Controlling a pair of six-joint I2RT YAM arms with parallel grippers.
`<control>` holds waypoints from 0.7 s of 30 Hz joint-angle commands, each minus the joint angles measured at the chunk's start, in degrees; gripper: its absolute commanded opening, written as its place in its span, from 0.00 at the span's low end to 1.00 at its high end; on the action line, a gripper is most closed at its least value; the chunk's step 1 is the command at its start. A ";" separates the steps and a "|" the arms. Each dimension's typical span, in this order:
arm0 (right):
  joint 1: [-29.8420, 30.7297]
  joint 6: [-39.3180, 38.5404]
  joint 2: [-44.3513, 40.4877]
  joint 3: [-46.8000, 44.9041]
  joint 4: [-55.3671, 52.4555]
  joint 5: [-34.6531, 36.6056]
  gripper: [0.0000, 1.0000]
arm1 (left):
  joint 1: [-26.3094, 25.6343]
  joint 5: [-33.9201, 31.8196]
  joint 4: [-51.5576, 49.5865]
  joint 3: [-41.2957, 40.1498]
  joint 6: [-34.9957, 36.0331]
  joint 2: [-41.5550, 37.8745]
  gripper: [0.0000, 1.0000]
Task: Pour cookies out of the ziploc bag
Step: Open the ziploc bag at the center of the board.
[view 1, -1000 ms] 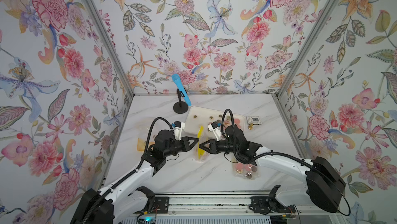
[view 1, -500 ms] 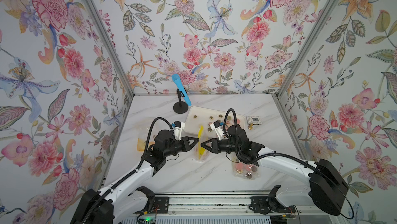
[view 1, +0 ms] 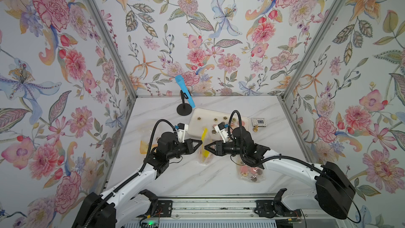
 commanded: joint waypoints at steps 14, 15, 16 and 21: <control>0.57 1.05 3.21 3.63 3.00 0.60 0.35 | 0.56 -0.13 -0.44 -0.01 0.23 -0.24 0.14; 0.59 1.05 3.30 3.73 3.09 0.62 0.36 | 0.57 -0.13 -0.41 0.01 0.23 -0.22 0.14; 0.60 1.05 3.30 3.77 3.15 0.63 0.36 | 0.53 -0.13 -0.43 0.01 0.23 -0.12 0.14; 0.57 0.87 3.91 4.12 3.00 0.88 0.36 | 0.58 -0.04 -0.33 0.09 0.14 -0.23 0.14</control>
